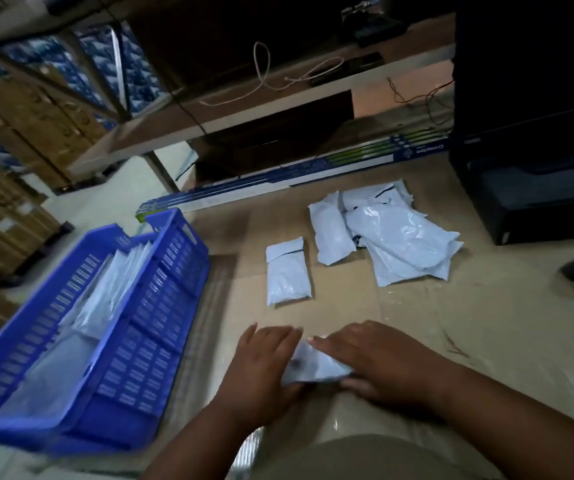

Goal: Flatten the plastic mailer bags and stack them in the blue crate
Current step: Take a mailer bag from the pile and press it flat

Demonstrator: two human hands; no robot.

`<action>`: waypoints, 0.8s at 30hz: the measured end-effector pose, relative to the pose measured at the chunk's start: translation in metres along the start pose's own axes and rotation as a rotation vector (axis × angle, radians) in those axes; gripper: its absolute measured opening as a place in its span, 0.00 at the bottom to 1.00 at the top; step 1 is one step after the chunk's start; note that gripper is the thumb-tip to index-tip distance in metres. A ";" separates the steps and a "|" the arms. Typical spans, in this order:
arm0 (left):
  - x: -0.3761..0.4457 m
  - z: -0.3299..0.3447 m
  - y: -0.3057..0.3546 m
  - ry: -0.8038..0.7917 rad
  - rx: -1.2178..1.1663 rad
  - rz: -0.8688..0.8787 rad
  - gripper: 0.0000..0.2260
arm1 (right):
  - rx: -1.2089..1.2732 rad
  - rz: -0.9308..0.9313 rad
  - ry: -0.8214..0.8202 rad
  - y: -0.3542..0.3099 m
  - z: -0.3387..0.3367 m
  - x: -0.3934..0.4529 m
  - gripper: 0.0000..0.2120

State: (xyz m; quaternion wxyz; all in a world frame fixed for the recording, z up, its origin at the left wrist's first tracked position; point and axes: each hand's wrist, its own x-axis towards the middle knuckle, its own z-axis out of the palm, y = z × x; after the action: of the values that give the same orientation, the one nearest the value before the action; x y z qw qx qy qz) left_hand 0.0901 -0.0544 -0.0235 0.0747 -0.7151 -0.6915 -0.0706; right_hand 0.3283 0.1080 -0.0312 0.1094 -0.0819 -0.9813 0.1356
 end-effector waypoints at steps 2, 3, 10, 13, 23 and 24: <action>-0.022 0.019 0.000 0.017 -0.050 0.028 0.27 | 0.000 0.017 0.019 -0.009 0.010 -0.016 0.33; -0.033 0.026 0.001 0.024 -0.059 0.029 0.27 | -0.052 0.032 -0.005 -0.010 0.018 -0.022 0.33; -0.068 0.029 0.024 0.074 -0.067 -0.009 0.28 | -0.020 0.190 -0.093 -0.021 0.048 -0.053 0.30; -0.056 0.021 0.031 0.170 -0.100 -0.034 0.21 | 0.001 0.318 -0.102 -0.030 0.038 -0.046 0.31; 0.024 0.051 0.055 -0.090 -0.050 -0.075 0.26 | -0.136 0.557 -0.157 -0.043 0.057 0.016 0.40; 0.022 0.056 0.054 -0.084 -0.042 -0.070 0.25 | -0.139 0.555 -0.131 -0.040 0.063 0.012 0.37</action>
State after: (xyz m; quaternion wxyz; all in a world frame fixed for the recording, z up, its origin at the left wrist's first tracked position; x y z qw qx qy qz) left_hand 0.1448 -0.0237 -0.0743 0.0279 -0.6942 -0.7169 -0.0578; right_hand 0.2964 0.0570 -0.0773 -0.0016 -0.3456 -0.9333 0.0978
